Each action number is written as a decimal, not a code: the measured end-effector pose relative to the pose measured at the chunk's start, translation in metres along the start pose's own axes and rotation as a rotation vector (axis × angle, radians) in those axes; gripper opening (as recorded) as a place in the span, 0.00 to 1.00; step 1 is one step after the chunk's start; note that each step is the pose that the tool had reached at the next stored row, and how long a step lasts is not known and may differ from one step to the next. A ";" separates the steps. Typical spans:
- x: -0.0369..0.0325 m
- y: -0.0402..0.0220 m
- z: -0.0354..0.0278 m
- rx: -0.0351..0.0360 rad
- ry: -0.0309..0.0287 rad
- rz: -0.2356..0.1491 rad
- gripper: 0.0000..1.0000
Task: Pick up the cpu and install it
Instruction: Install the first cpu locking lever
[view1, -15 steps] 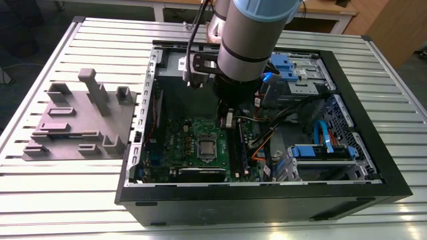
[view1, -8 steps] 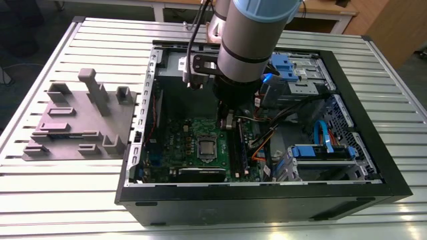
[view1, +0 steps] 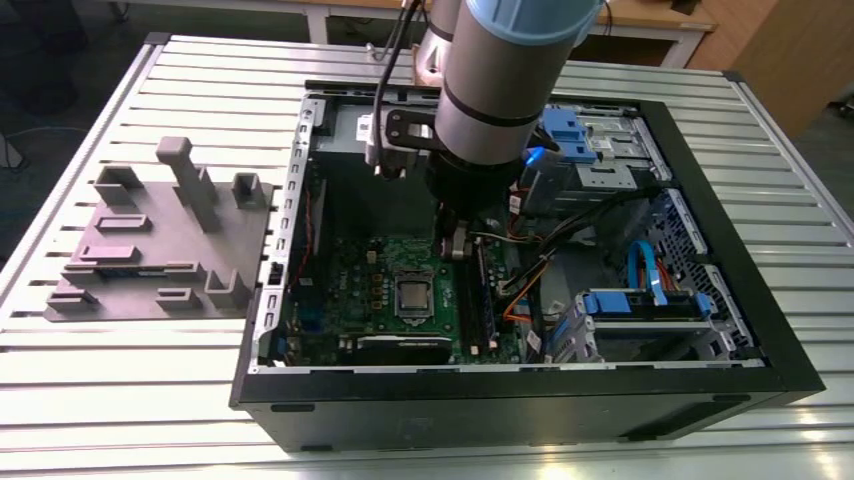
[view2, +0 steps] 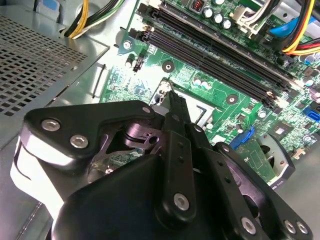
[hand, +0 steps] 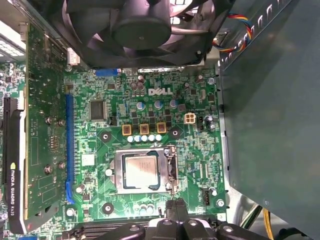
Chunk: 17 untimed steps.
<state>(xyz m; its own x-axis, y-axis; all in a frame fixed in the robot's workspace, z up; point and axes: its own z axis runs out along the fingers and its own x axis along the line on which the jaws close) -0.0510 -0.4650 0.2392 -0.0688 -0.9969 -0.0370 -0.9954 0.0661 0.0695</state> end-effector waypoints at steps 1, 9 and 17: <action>0.0011 -0.0001 0.0000 0.0000 0.0003 0.000 0.11; 0.0110 -0.0007 0.0003 0.0009 0.0131 0.001 0.11; 0.0181 -0.0014 0.0013 0.0023 0.0344 -0.002 0.11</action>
<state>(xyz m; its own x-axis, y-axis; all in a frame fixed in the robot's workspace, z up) -0.0510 -0.4831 0.2371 -0.0645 -0.9979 -0.0028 -0.9957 0.0641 0.0671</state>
